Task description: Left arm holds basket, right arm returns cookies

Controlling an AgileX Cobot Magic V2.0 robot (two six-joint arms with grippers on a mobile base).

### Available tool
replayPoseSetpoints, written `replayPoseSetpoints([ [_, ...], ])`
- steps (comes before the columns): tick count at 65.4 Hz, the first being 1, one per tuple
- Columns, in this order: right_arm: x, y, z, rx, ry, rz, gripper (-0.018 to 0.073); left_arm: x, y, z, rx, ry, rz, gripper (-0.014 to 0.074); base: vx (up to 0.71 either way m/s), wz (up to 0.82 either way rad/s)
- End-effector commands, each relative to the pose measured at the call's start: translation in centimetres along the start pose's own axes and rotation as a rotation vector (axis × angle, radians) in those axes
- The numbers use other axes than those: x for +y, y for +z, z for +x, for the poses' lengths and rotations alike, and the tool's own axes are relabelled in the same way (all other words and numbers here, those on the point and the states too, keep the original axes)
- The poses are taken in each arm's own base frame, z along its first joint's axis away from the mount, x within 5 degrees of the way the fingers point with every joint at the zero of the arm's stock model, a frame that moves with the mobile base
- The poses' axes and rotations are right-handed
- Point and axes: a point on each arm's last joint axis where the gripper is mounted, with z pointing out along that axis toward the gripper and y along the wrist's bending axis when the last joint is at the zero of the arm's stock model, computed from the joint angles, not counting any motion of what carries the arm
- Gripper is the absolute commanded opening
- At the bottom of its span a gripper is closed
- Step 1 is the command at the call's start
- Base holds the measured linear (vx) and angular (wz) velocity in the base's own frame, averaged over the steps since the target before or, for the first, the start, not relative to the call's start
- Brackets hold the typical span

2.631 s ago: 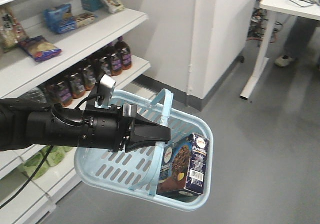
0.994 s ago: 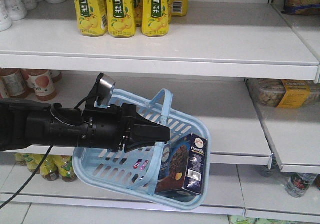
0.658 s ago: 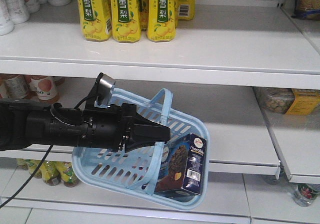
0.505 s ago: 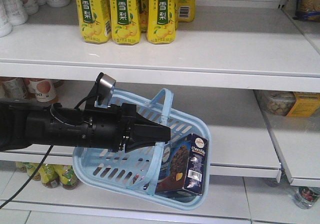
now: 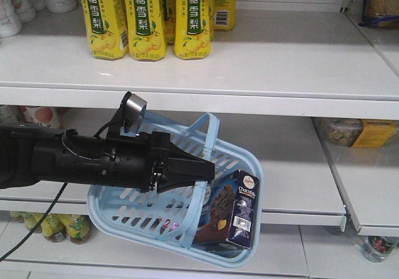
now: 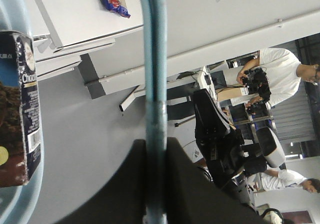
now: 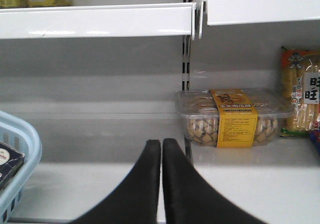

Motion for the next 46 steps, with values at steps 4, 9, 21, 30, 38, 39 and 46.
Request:
replayPoseSetpoints([
  [4,0.01,-0.1,-0.64,-0.08,-0.015,0.001,-0.0003,-3.22,-0.69,-1.1,-0.095,0.028,0.134,-0.0006,0.04,-0.08],
  [9,0.01,-0.1,-0.64,-0.08,-0.015,0.001,-0.0003,-3.22,-0.69,-1.1,-0.095,0.028,0.134,-0.0006,0.05,-0.09],
  [21,0.01,-0.1,-0.64,-0.08,-0.015,0.001,-0.0003,-3.22,-0.69,-1.1,-0.095,0.028,0.134,-0.0006,0.05,-0.09],
  [30,0.01,-0.1,-0.64,-0.08,-0.015,0.001,-0.0003,-3.22,-0.69,-1.1,-0.095,0.028,0.134,-0.0006,0.04,-0.07],
  [38,0.01,-0.1,-0.64,-0.08,-0.015,0.001,-0.0003,-3.22,-0.69,-1.1,-0.095,0.028,0.134,-0.0006,0.03,-0.03],
  [39,0.01,-0.1,-0.64,-0.08,-0.015,0.001,-0.0003,-3.22,-0.69,-1.1,-0.095,0.028,0.134,-0.0006,0.02,-0.01],
  [46,0.01,-0.1,-0.64,-0.08,-0.015,0.001,-0.0003,-3.22,-0.69,-1.1,-0.095,0.028,0.134,-0.0006,0.01,0.0],
])
